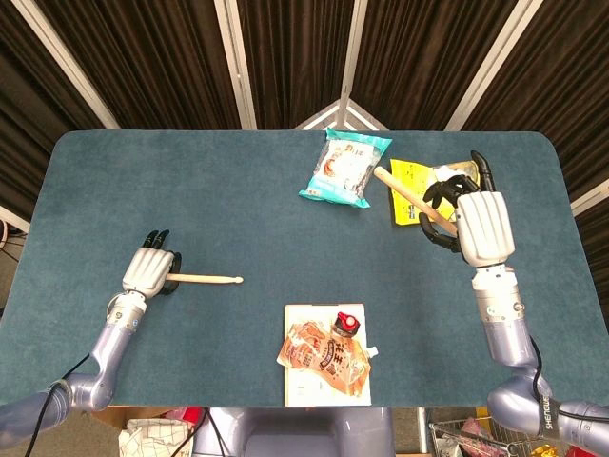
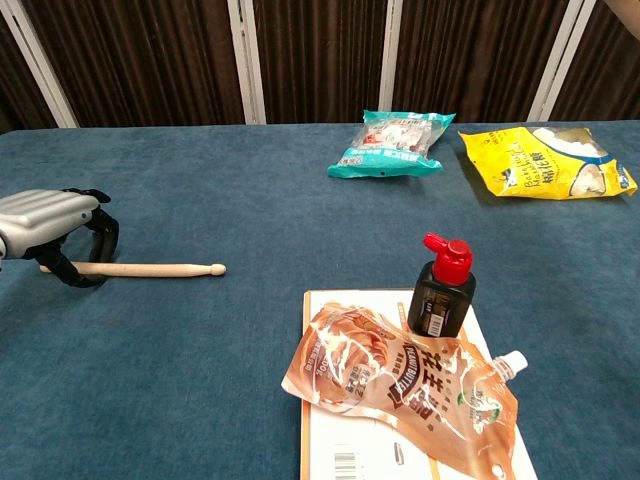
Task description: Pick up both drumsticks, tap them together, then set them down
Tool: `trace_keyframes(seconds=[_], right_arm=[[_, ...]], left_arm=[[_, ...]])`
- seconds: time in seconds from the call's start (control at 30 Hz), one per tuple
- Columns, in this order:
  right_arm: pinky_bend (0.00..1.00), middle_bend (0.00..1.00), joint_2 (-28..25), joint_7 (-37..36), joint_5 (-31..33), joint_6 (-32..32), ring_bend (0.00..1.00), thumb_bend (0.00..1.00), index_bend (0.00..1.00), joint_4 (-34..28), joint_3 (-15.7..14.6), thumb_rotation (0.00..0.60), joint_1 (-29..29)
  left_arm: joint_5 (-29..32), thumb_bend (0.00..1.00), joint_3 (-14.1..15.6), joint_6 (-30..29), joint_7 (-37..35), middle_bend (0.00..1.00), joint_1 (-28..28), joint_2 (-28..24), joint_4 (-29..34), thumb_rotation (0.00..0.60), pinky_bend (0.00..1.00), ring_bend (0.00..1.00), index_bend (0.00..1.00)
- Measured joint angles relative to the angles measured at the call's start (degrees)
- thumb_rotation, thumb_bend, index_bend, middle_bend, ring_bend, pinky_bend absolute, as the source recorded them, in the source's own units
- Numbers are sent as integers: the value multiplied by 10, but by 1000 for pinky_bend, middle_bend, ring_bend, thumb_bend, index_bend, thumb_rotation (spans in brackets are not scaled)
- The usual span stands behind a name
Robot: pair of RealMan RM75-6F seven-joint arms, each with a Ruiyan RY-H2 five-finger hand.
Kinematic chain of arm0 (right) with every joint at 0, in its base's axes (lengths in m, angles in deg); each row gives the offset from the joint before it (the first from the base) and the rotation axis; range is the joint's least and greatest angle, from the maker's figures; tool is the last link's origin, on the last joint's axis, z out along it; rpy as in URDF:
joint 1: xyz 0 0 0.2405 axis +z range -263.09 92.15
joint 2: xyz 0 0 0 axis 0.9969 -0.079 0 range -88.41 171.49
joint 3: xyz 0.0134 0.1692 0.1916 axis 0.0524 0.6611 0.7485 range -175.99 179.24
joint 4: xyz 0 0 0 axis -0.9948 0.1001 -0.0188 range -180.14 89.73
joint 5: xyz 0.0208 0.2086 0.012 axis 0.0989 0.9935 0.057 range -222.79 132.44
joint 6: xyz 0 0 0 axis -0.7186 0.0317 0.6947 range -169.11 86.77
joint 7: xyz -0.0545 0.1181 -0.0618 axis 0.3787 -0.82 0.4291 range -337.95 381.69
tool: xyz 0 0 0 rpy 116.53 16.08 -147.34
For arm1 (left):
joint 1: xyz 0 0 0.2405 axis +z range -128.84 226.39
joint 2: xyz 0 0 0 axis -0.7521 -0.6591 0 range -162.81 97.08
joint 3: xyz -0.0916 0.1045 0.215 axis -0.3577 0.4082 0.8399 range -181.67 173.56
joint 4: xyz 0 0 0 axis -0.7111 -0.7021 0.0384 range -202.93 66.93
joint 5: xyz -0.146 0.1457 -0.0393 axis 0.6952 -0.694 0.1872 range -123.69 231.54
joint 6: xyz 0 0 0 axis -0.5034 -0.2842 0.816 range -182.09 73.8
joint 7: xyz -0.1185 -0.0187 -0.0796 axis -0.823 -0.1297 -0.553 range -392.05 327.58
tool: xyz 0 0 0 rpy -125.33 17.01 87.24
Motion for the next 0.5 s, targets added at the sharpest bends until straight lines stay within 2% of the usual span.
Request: trace_keyframes(seconds=[0.5], right_arm=[[0,677,8,2,-2,1,389,500,664,7,-5,600,2]], left_arm=[[23,335,-2,-15,60,583,2,-6,20,600,0,65,585]])
